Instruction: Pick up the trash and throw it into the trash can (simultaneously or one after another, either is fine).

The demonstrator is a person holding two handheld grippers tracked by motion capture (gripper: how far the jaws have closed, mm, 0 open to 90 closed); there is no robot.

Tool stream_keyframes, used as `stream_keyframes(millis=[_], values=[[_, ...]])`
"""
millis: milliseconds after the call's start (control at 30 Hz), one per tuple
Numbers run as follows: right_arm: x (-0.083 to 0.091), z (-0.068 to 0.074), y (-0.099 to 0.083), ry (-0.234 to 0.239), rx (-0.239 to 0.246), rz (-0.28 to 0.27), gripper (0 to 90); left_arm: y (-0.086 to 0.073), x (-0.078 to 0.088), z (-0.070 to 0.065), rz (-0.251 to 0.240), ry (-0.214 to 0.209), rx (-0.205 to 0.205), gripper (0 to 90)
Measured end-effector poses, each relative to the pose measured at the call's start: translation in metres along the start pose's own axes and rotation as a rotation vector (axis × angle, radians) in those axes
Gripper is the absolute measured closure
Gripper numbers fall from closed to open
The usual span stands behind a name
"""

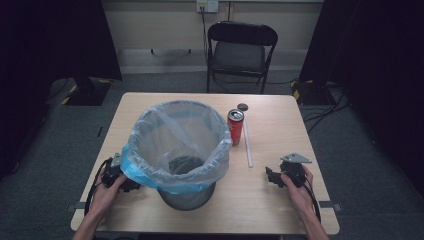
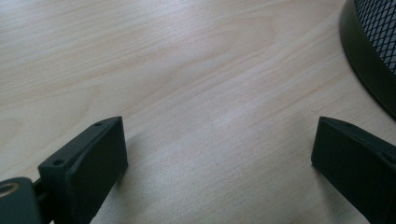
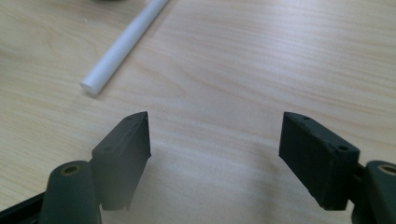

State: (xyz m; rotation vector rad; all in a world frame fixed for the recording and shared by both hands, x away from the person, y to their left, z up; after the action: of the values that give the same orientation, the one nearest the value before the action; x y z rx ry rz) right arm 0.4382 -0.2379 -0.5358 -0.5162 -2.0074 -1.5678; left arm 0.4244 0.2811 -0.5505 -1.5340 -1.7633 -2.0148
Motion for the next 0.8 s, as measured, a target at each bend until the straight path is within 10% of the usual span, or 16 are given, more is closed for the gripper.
stream_keyframes(millis=[800], values=[[0.000,0.041,0.083,0.254,0.073,-0.079,20.3,0.000,0.000,0.001,0.002,0.003,-0.007,2.7]])
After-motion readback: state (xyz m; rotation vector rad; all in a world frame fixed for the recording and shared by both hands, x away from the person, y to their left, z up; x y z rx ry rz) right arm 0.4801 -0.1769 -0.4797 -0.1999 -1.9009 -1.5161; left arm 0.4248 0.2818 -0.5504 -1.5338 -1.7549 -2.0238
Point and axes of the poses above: each handheld gripper's, and its own axes: x roughly backward along the jaws, y roughly out of its top, z roughly to its left, the point moved 7 cm from there along -x, roughly forward along the jaws, and after that the axes turned 12 degrees about -y, right-handed, at the moved point
